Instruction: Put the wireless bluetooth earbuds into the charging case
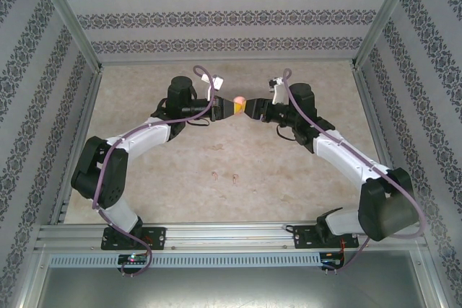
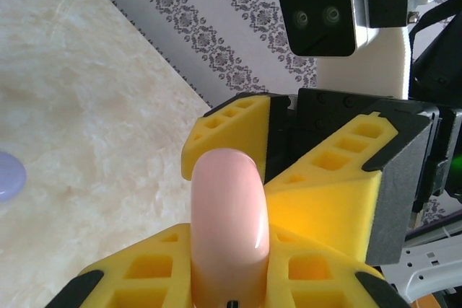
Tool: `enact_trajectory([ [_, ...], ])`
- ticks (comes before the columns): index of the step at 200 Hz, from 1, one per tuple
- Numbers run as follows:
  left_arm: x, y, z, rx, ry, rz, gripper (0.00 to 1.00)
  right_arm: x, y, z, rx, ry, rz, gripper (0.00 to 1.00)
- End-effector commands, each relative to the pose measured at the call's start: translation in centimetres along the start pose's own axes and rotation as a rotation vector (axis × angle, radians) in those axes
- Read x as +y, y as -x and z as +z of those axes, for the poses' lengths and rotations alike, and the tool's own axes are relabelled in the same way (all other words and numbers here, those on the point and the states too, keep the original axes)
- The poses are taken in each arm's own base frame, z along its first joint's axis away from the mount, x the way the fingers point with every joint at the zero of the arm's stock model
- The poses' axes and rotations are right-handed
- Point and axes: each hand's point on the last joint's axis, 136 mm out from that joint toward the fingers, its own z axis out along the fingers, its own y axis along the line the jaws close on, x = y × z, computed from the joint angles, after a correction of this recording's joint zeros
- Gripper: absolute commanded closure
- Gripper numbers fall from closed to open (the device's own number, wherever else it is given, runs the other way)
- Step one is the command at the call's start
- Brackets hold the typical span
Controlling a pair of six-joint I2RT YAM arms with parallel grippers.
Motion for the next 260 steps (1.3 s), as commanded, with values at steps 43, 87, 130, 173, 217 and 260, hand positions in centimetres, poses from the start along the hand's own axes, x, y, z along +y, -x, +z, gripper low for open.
enact_trajectory([
  [43,-4.5,2.4,-1.0,-0.03,-0.091,0.128,1.0,-5.3,0.2,-0.7,-0.043,-0.087,0.123,0.47],
  [87,-4.0,2.3,-0.7,-0.029,-0.093,0.116,1.0,-0.7,0.7,-3.0,-0.063,0.052,0.073,0.47],
  [130,-4.0,2.5,-0.6,-0.035,-0.098,0.113,1.0,2.9,1.2,-3.2,-0.071,0.113,0.021,0.52],
  [173,-4.2,2.7,-0.6,-0.037,-0.099,0.116,1.0,4.0,1.6,-2.1,-0.062,0.129,0.008,0.57],
  [217,-4.3,2.7,-0.6,-0.038,-0.103,0.114,1.0,3.4,1.7,-1.3,-0.062,0.106,0.02,0.61],
  [260,-4.7,2.9,-0.7,-0.04,-0.107,0.121,1.0,2.7,1.5,-0.7,-0.051,0.094,0.033,0.63],
])
